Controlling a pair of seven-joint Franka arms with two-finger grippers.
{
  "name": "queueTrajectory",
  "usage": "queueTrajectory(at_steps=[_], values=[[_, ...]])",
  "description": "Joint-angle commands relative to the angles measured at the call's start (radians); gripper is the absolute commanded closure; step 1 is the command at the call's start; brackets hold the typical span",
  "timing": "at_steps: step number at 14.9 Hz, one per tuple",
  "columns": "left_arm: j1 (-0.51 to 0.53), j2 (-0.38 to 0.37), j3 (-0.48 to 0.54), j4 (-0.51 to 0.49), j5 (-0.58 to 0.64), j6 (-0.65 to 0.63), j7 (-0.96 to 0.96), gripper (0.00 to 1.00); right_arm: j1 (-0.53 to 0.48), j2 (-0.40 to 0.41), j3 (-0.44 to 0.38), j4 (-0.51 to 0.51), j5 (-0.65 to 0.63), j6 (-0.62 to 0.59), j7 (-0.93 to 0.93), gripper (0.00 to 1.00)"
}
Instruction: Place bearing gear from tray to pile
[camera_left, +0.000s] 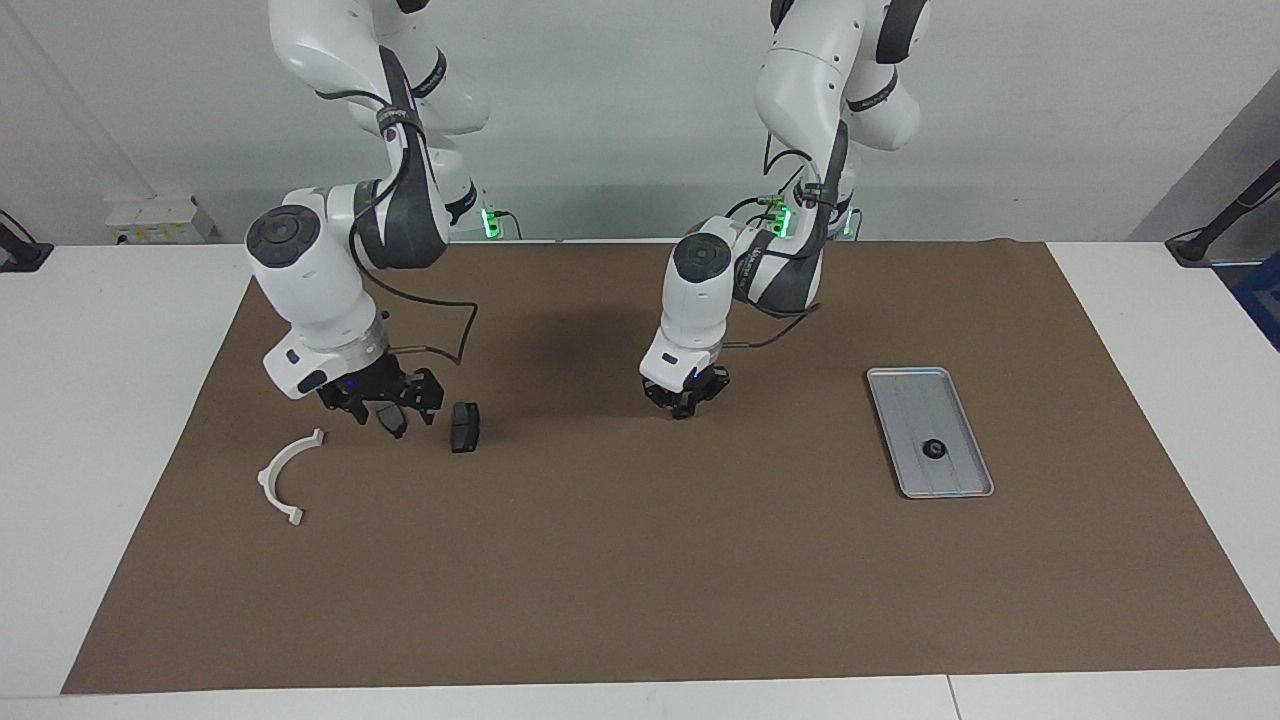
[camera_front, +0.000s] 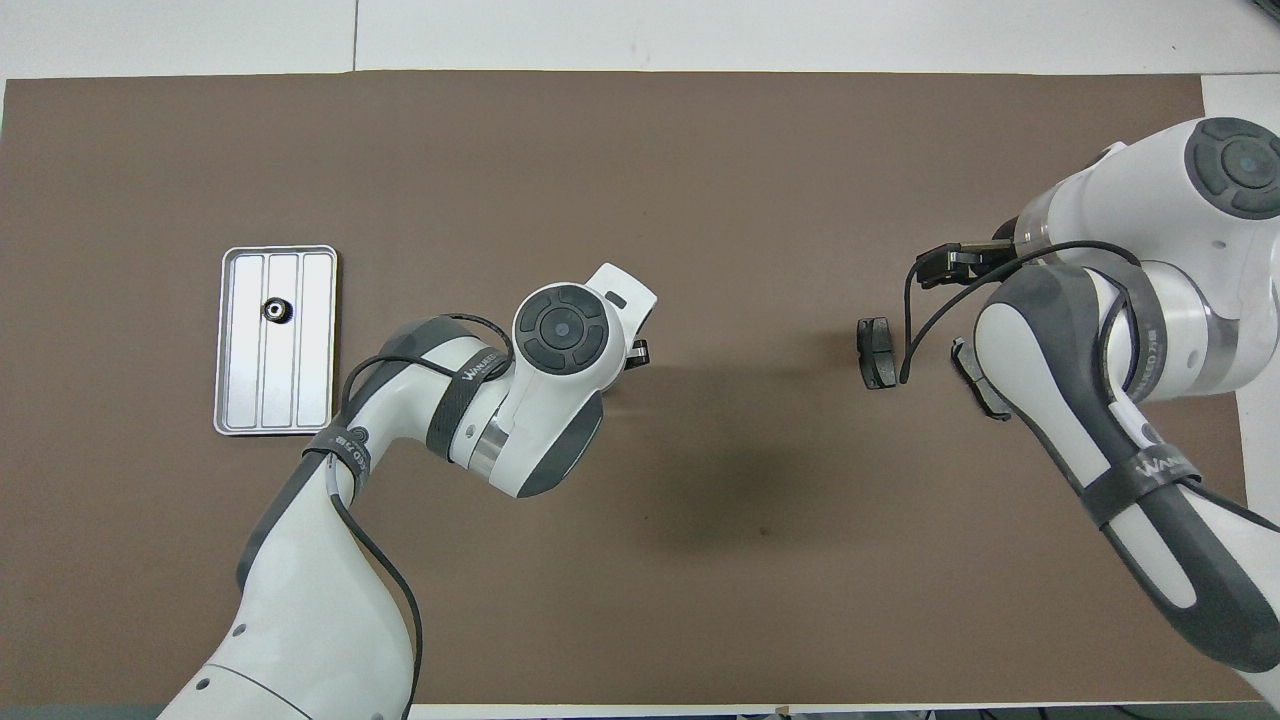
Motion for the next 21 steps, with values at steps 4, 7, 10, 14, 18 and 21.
queueTrajectory(at_steps=[4,7,10,14,18,21], values=[[-0.01,-0.004,0.011,-0.026,0.023,0.039,-0.022,1.0,0.005,-0.002,0.004,-0.001,0.006,0.006,0.011,0.0],[-0.009,-0.006,0.011,-0.026,0.027,0.033,-0.02,0.21,0.008,-0.002,0.006,-0.001,0.006,0.006,0.018,0.0],[0.002,-0.015,0.011,-0.015,0.029,-0.025,-0.017,0.0,0.039,-0.004,0.006,-0.001,0.006,0.007,0.032,0.0],[0.107,-0.162,0.012,-0.017,0.029,-0.167,0.1,0.0,0.129,-0.002,0.006,0.0,0.006,0.01,0.208,0.0],[0.336,-0.269,0.011,-0.014,0.026,-0.304,0.411,0.0,0.282,0.034,0.006,0.014,0.008,0.055,0.499,0.0],[0.506,-0.263,0.012,0.008,0.026,-0.31,0.658,0.0,0.393,0.099,0.004,0.072,0.006,0.073,0.682,0.0]])
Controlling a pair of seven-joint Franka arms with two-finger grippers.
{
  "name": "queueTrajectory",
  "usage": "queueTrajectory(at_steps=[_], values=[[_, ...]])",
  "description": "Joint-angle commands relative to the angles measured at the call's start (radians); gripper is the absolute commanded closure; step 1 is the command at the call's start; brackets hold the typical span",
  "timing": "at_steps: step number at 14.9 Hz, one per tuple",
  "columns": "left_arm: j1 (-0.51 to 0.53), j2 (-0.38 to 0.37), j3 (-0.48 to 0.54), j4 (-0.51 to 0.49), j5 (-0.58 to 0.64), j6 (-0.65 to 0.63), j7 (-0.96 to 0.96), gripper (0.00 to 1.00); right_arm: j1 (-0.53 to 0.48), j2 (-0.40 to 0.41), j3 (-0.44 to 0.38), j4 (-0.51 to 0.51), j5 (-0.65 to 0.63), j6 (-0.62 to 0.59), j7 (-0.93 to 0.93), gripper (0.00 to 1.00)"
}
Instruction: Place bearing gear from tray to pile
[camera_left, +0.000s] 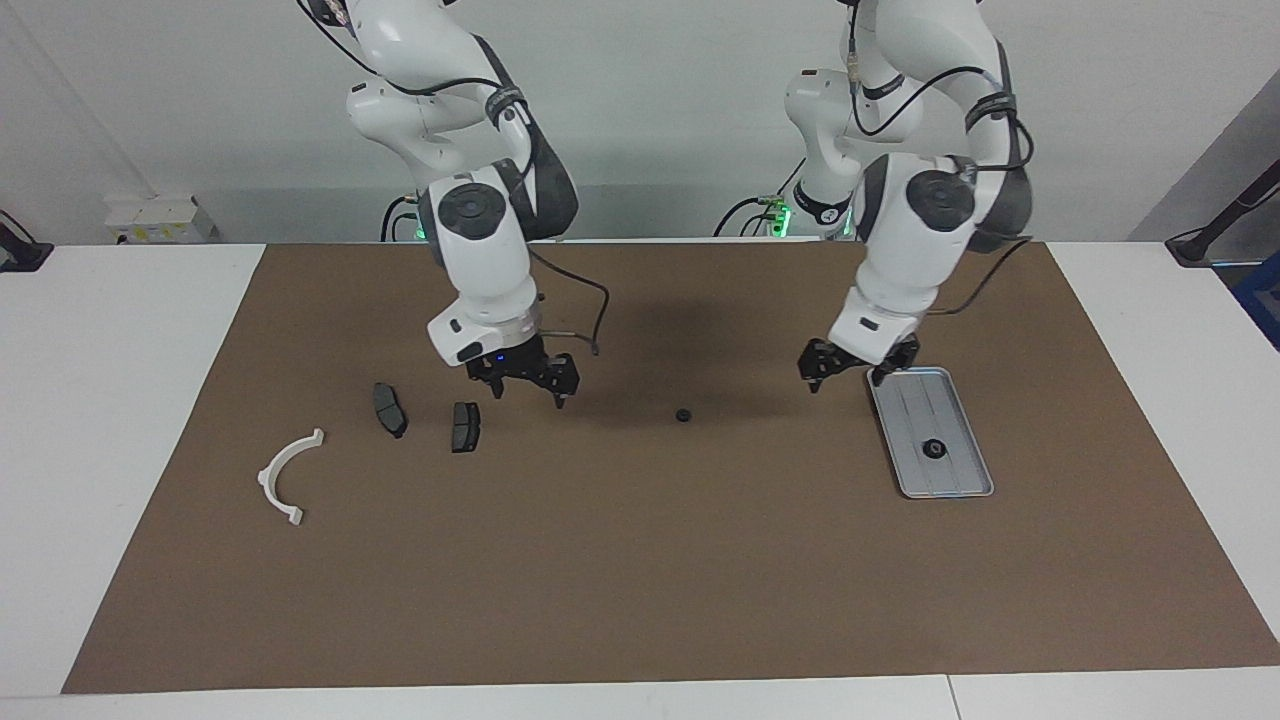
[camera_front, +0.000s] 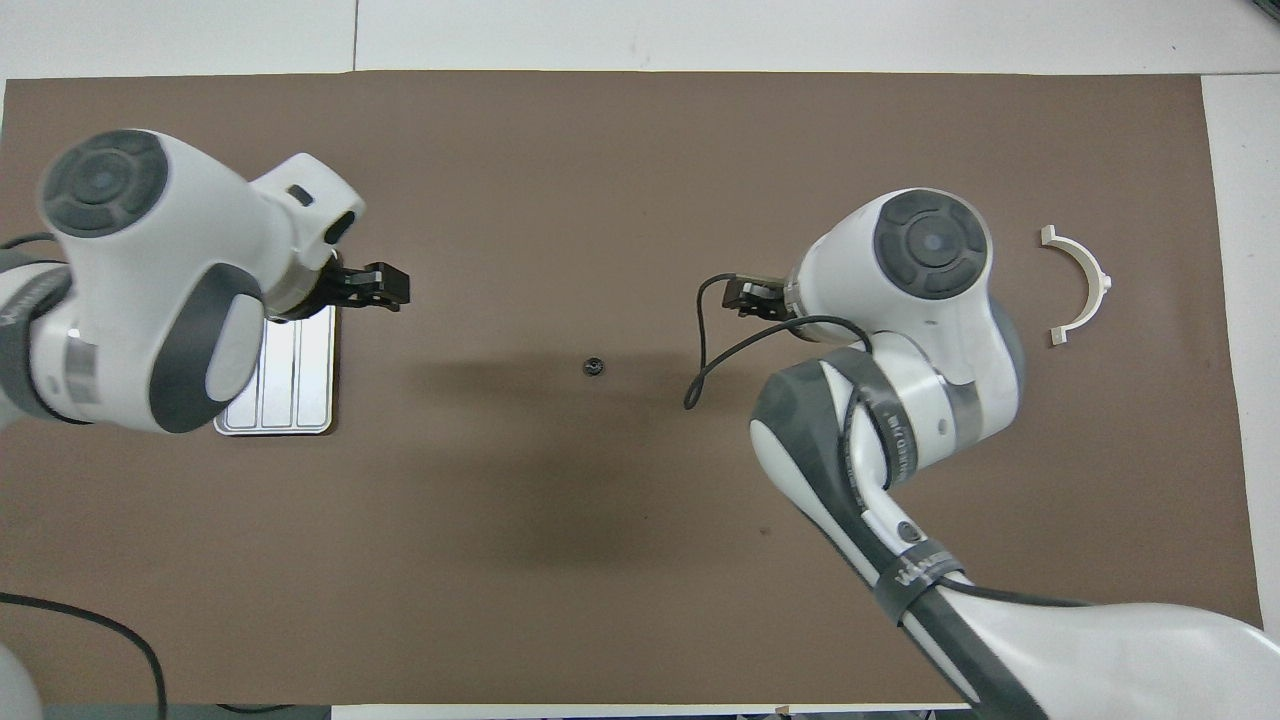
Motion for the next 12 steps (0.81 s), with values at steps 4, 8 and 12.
queueTrajectory(at_steps=[4,8,12], values=[[0.192,0.06,-0.018,-0.013,0.009,0.132,0.229,0.0,0.168,0.219,-0.009,0.25,-0.027,-0.057,0.293,0.0],[0.22,0.141,-0.018,-0.016,0.002,0.226,0.235,0.0,0.241,0.377,-0.009,0.421,-0.095,-0.097,0.44,0.0],[0.252,0.189,-0.018,-0.031,0.0,0.281,0.287,0.0,0.266,0.445,-0.01,0.476,-0.096,-0.092,0.469,0.0]])
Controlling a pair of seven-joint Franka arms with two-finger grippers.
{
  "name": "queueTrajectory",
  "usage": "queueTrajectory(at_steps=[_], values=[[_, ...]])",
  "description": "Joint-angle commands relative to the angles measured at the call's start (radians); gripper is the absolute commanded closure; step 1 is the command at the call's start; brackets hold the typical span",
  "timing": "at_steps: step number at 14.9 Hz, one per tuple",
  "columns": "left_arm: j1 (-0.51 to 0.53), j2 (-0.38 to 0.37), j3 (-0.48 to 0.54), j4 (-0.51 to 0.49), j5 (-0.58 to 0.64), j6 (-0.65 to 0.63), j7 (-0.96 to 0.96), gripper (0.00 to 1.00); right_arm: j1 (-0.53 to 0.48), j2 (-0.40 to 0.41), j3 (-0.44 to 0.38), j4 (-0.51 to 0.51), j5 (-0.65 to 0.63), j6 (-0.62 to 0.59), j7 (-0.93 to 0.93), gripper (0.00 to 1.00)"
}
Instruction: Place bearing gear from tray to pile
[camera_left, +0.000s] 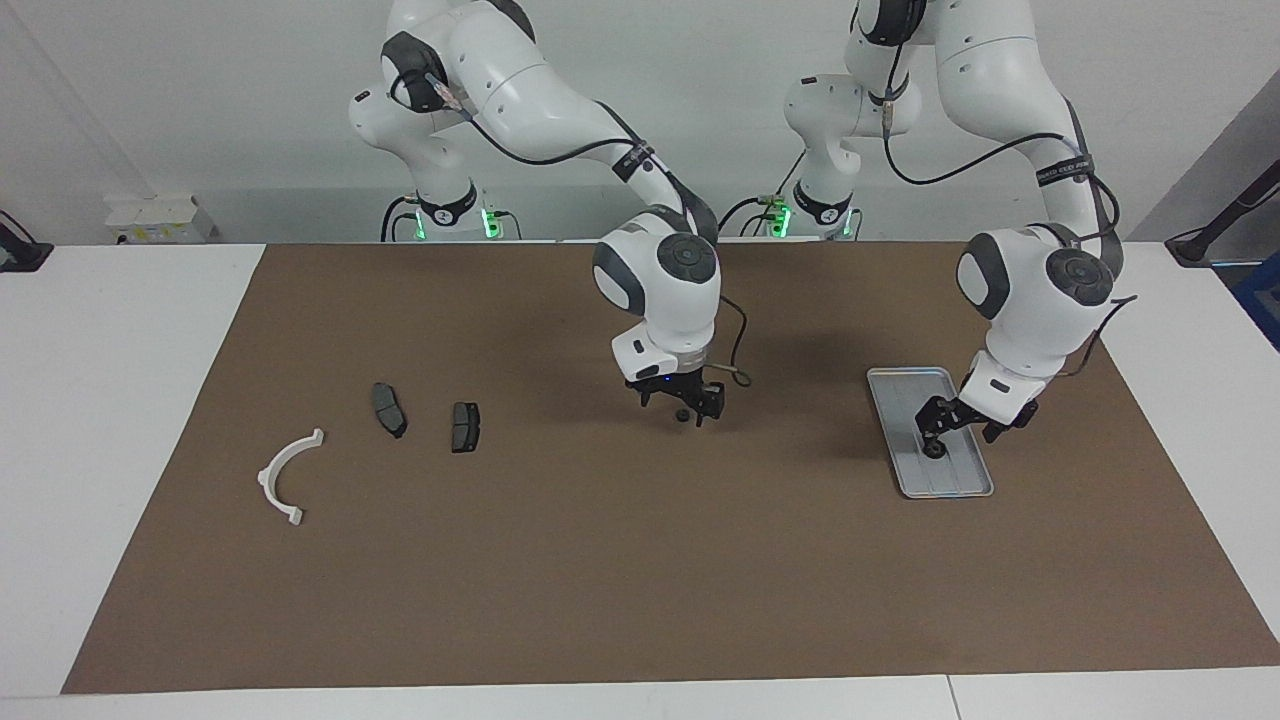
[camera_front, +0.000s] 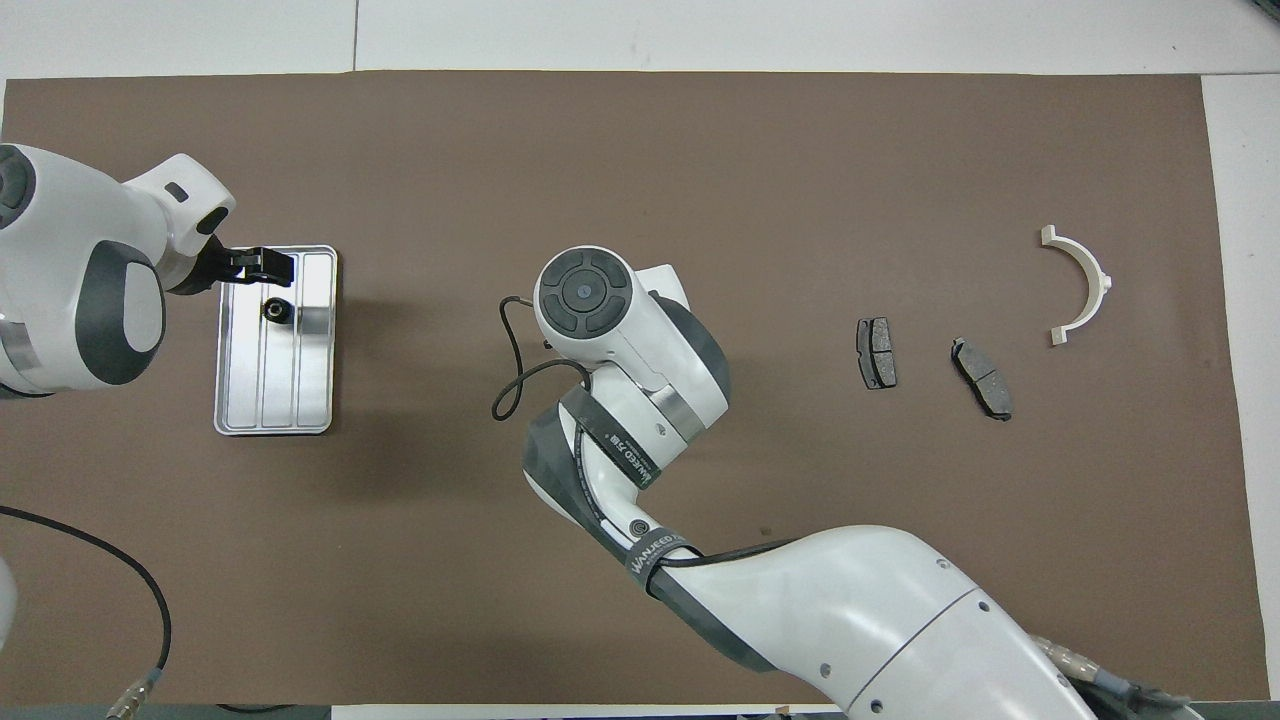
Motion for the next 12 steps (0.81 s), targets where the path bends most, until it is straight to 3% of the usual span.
queueTrajectory(at_steps=[1,6,12], values=[[0.052,0.003,-0.011,-0.021,-0.001,0.014,0.071,0.01,0.017,0.046,-0.004,0.062,-0.021,-0.029,0.026,0.0],[0.047,-0.02,-0.013,-0.135,-0.001,0.1,0.082,0.02,0.035,0.051,0.001,0.044,-0.039,-0.018,0.023,0.0],[0.021,-0.028,-0.017,-0.176,-0.003,0.117,0.073,0.03,0.031,0.044,0.003,-0.004,-0.039,-0.001,0.02,0.04]])
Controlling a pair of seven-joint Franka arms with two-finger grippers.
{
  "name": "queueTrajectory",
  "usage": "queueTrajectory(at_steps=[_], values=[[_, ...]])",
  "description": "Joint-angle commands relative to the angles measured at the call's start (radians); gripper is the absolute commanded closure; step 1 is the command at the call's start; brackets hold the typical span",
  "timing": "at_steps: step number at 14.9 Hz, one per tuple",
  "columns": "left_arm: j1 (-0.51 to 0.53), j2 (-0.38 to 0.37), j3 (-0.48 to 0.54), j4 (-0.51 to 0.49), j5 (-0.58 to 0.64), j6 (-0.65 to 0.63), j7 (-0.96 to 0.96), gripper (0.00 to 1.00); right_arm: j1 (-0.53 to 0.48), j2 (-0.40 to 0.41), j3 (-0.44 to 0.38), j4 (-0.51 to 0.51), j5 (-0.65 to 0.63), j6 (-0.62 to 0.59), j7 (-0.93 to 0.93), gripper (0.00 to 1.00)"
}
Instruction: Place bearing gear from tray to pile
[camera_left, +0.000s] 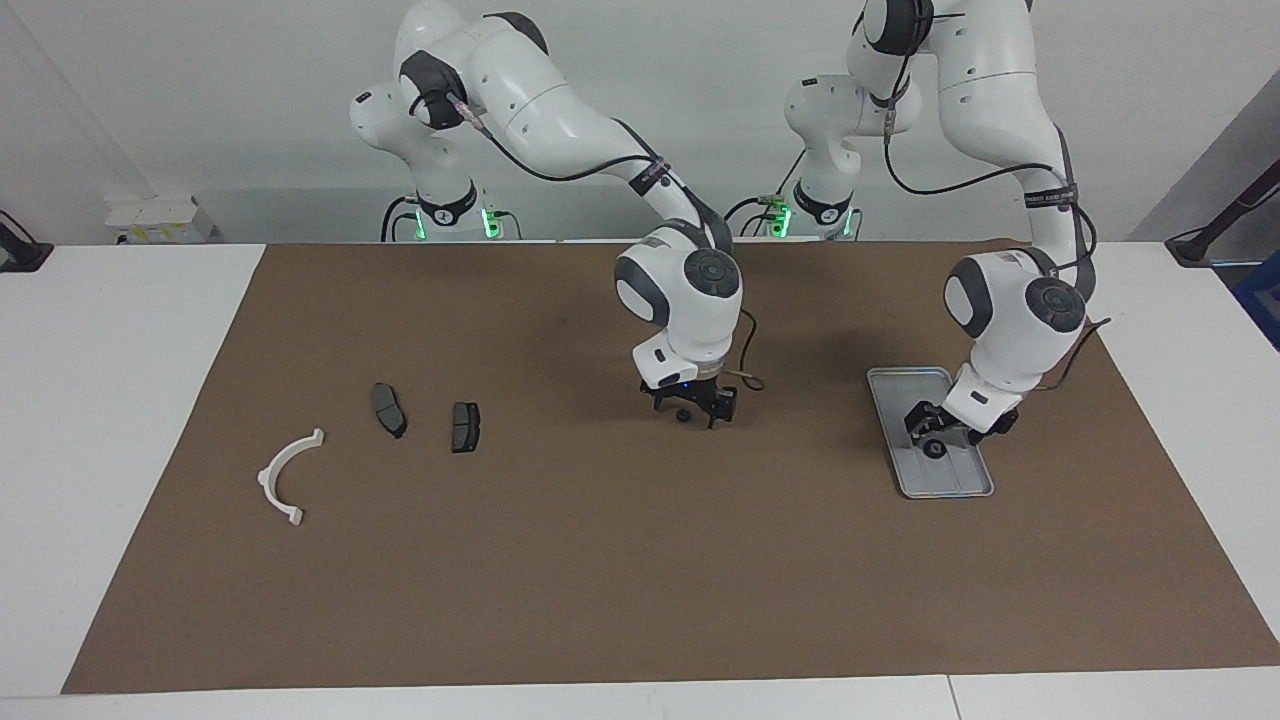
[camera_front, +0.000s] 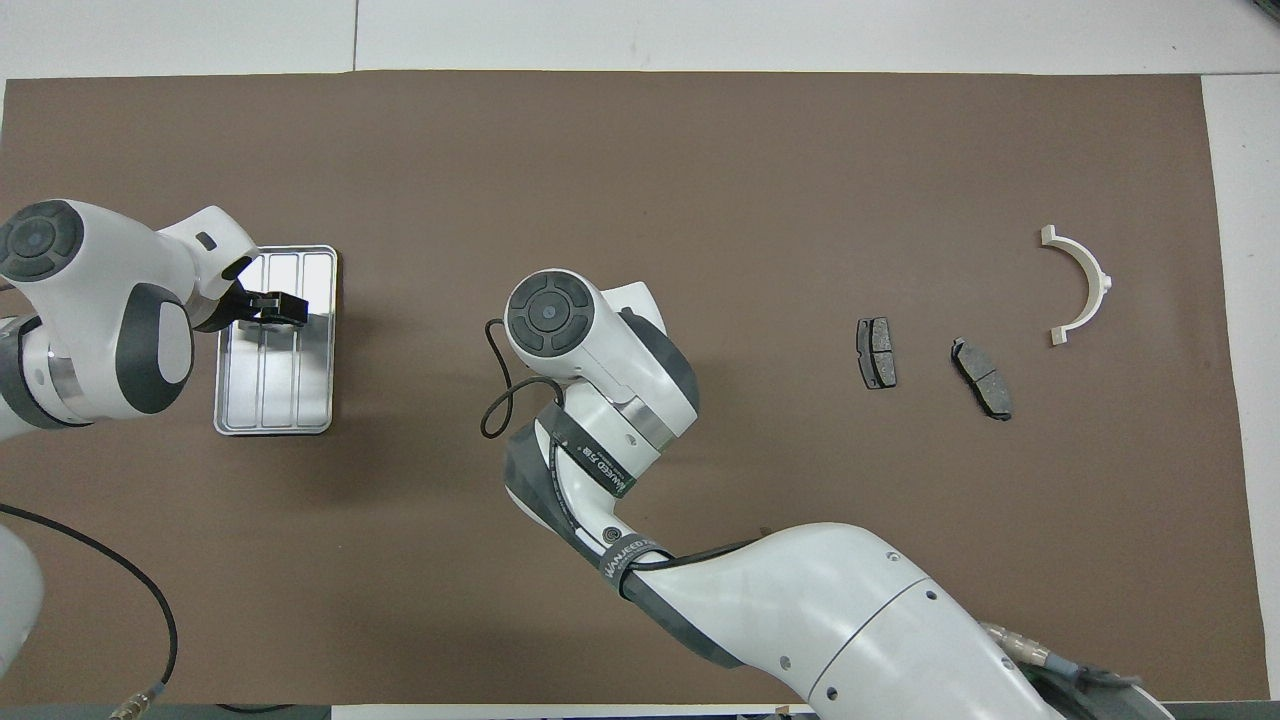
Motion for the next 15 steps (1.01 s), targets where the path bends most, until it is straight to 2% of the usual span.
queueTrajectory(at_steps=[1,3,5,7,8,9,10,11,13,14,15], values=[[-0.013,-0.04,0.01,-0.056,-0.002,0.027,-0.001,0.04,-0.005,-0.003,0.006,-0.021,-0.018,0.008,0.019,0.05],[-0.013,-0.041,0.01,-0.056,-0.002,0.028,-0.001,0.05,-0.008,-0.003,0.007,-0.02,-0.012,-0.003,0.019,0.13],[-0.016,-0.04,0.01,-0.056,-0.002,0.033,-0.001,0.11,-0.011,-0.005,0.007,-0.015,-0.005,-0.009,0.019,0.21],[-0.021,-0.035,0.01,-0.061,-0.002,0.057,0.001,0.13,-0.011,-0.005,0.007,-0.009,-0.002,-0.012,0.019,0.27],[-0.019,-0.035,0.011,-0.061,-0.001,0.056,0.007,0.17,-0.013,-0.005,0.007,-0.006,0.005,-0.012,0.019,0.28],[-0.019,-0.035,0.011,-0.061,-0.001,0.056,0.01,0.24,-0.013,-0.005,0.007,-0.004,0.014,-0.012,0.019,0.32],[-0.021,-0.035,0.011,-0.061,-0.002,0.058,0.01,0.41,-0.013,-0.005,0.007,-0.004,0.015,-0.011,0.019,0.37],[-0.021,-0.035,0.011,-0.061,-0.001,0.058,0.01,0.59,-0.013,-0.005,0.007,-0.004,0.016,-0.008,0.019,0.46],[-0.021,-0.035,0.011,-0.059,-0.001,0.053,0.013,0.96,-0.014,-0.005,0.007,-0.004,0.016,-0.006,0.019,0.75],[-0.021,-0.035,0.011,-0.059,-0.001,0.053,0.014,1.0,-0.014,-0.005,0.007,-0.004,0.016,-0.001,0.019,0.88],[-0.021,-0.035,0.011,-0.056,-0.001,0.05,0.014,1.0,-0.014,-0.003,0.007,-0.004,0.016,0.0,0.019,1.0]])
